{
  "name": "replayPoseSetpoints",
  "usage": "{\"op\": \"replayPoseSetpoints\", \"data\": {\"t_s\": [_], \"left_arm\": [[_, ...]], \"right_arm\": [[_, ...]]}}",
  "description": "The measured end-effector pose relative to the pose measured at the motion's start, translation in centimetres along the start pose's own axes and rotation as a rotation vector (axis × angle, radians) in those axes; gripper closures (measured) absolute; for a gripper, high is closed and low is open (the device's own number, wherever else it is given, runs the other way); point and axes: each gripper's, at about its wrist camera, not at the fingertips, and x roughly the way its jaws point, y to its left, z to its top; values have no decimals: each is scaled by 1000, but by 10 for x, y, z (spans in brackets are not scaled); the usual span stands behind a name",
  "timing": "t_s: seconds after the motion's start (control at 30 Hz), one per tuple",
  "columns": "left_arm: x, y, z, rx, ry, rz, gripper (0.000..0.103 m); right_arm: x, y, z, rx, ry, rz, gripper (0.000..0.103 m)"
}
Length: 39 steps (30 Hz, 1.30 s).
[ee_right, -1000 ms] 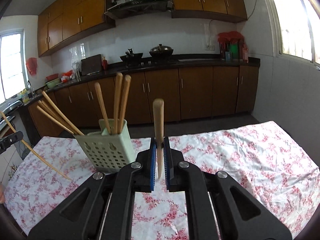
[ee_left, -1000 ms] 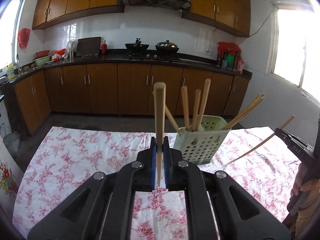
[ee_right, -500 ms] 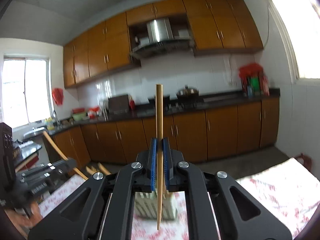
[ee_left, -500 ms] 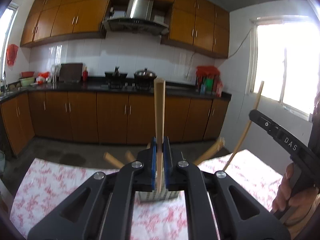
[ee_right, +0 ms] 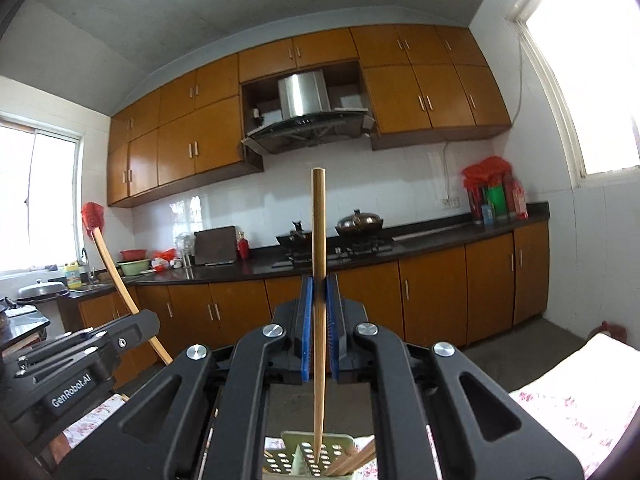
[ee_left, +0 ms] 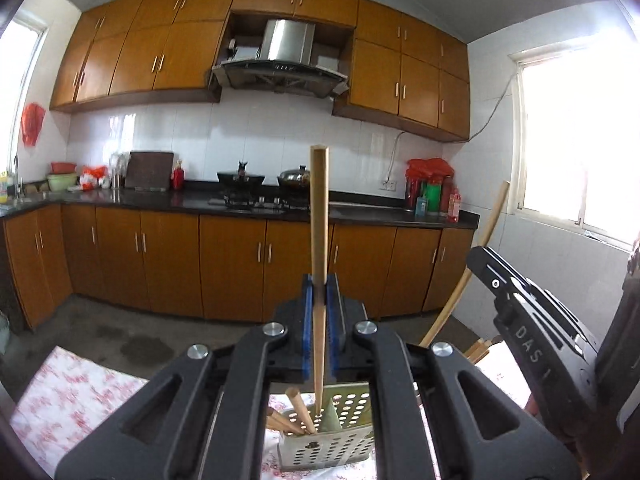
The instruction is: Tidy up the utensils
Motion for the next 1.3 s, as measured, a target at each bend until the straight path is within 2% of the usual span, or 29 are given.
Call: {"op": "replayPoseSetpoints", "data": {"t_s": [0.17, 0.3, 0.33, 0.37, 0.4, 0.43, 0.57, 0.6, 0.77, 0.8, 0.83, 0.93, 1.03, 1.13, 1.3], "left_arm": [[20, 11, -21, -42, 36, -5, 95], [15, 15, -28, -48, 39, -9, 93], [13, 15, -28, -51, 41, -13, 89], [10, 16, -29, -53, 43, -13, 80], [6, 17, -28, -54, 41, -4, 74], [2, 19, -28, -56, 37, -1, 65], [-28, 30, -23, -62, 15, 13, 46], [-36, 32, -22, -61, 12, 16, 42], [-91, 36, -31, -17, -6, 49, 5], [-105, 36, -36, 4, -6, 61, 4], [-117, 37, -41, 22, -8, 72, 4], [-148, 37, -60, 61, 4, 128, 4], [-173, 39, -81, 63, 13, 182, 4], [-192, 39, -107, 53, 40, 214, 4], [-203, 36, -141, 63, 92, 245, 4]], "right_arm": [[4, -6, -18, 3, 60, -6, 95], [2, -6, -21, 3, 94, 5, 95], [0, -8, -21, 8, 107, 12, 91], [-2, -8, -21, 11, 116, 19, 86], [-3, -8, -18, 14, 122, 24, 70], [-7, -8, -16, 15, 119, 24, 58], [-29, -8, -6, -20, 93, 23, 50], [-36, -8, -3, -23, 89, 25, 42], [-80, -8, 3, -61, 83, 11, 12], [-89, -8, 2, -75, 86, 8, 5], [-101, -6, -2, -96, 89, 4, 2], [-122, 0, -12, -151, 94, -31, 2], [-141, 6, -30, -194, 144, -56, 2], [-151, 5, -46, -181, 207, -68, 2], [-167, -2, -76, -109, 319, -66, 2]]}}
